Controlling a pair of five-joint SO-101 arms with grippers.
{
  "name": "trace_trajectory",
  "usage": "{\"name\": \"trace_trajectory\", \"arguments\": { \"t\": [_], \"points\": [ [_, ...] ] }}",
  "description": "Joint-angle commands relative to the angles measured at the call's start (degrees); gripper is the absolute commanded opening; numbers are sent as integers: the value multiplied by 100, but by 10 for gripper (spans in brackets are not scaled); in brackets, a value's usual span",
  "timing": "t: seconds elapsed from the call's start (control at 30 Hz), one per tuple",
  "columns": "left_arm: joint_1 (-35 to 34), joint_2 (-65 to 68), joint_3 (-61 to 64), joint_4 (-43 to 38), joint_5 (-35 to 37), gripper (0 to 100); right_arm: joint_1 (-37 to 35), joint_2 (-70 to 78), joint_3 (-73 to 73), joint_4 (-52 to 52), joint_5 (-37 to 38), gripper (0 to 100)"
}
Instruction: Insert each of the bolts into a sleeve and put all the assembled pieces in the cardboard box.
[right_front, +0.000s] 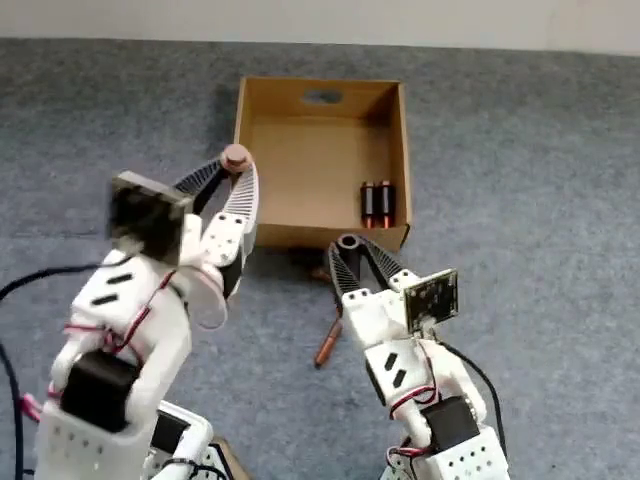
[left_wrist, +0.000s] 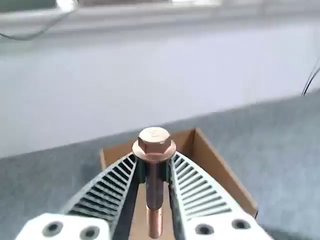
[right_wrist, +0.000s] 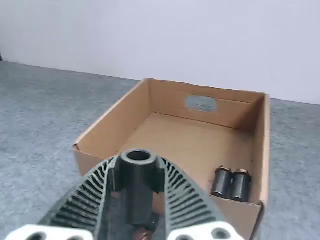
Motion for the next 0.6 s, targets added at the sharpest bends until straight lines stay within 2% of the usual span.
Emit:
{"name": "trace_trajectory", "arguments": {
  "t": [0.0, 0.07, 0.13, 0.27, 0.37, 0.57],
  "points": [
    [-40, -207, -22, -378, 422, 8, -110, -84, 110, -347, -18, 5],
    [-40, -207, -22, -589, 642, 8, -110, -66, 136, -637, 44, 5],
    [4, -198, -13, -914, 853, 8, -110, -66, 145, -884, 527, 5],
    [567, -66, 163, -1714, 844, 8, -110, -84, 154, -1033, 1354, 5],
    [927, 207, 251, -2048, 695, 8, -110, -84, 154, -1033, 1336, 5],
    [1437, 901, 312, -2136, 273, 8, -110, -84, 154, -1033, 1327, 5]
  ]
}}
